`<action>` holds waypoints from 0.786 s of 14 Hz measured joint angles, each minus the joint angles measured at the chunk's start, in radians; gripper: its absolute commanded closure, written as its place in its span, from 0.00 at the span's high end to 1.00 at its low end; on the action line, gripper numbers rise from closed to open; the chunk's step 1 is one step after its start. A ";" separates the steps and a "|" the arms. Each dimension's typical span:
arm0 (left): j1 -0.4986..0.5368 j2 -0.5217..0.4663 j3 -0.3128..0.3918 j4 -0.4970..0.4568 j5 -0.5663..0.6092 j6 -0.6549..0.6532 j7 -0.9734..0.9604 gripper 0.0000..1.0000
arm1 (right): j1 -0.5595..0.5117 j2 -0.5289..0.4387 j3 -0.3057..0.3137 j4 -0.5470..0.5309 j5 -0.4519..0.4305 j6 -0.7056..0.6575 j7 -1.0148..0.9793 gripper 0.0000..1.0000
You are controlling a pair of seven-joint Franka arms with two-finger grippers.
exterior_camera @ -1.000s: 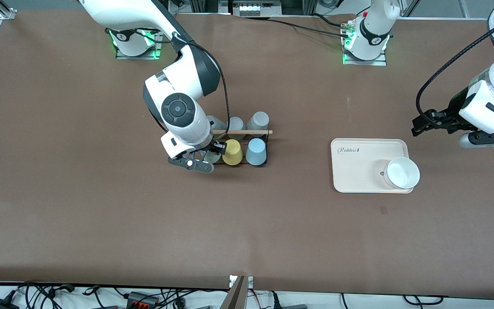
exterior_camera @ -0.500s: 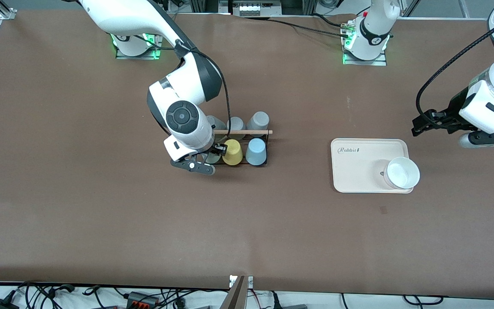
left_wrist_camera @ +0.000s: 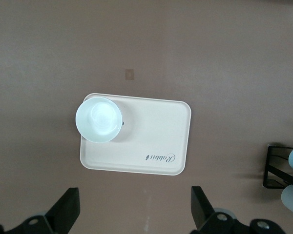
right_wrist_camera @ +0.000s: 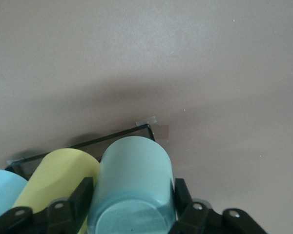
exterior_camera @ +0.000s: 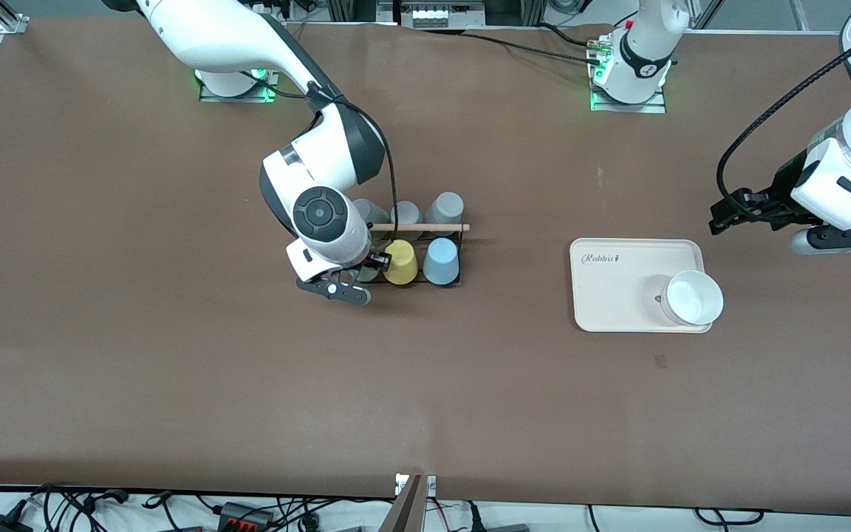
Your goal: Hang scattered cups on rack with three cups
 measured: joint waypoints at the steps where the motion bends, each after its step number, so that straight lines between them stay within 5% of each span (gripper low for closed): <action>1: 0.000 0.000 0.000 0.000 0.000 0.000 0.000 1.00 | -0.002 0.000 -0.004 0.015 0.000 0.000 0.001 1.00; 11: 0.000 0.000 0.000 0.000 0.000 0.000 0.000 1.00 | -0.085 -0.023 -0.022 0.174 -0.010 -0.055 -0.028 1.00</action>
